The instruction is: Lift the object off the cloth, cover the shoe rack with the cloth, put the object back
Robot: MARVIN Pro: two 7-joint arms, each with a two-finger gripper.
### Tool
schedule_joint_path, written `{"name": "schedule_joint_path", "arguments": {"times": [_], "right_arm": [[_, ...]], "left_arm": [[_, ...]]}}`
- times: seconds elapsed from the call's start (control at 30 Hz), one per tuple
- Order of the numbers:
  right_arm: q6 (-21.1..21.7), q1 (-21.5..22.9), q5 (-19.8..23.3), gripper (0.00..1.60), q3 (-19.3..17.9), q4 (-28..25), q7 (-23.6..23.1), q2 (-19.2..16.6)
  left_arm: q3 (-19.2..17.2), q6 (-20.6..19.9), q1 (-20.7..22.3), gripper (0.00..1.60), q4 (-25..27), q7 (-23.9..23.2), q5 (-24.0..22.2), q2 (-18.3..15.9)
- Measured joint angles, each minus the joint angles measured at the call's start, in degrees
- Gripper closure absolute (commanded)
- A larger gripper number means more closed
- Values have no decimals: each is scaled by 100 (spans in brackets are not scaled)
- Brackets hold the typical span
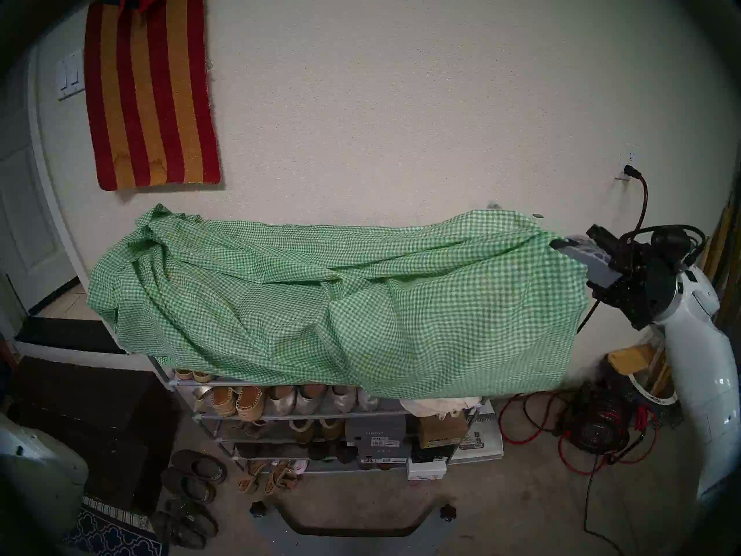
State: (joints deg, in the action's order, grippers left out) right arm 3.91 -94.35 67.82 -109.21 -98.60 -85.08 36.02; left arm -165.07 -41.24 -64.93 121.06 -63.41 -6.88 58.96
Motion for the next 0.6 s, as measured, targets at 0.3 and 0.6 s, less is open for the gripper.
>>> {"name": "schedule_joint_path", "arguments": {"times": [0.3,0.6], "right_arm": [[2,-574,-817,160,474,37,1,196],[-422,-1198,-1724,160,1037,15,1,332]], "left_arm": [[0,0,-4,160,0,2,-6,-1],[0,0,-8,160,0,2,-12,-2]]}}
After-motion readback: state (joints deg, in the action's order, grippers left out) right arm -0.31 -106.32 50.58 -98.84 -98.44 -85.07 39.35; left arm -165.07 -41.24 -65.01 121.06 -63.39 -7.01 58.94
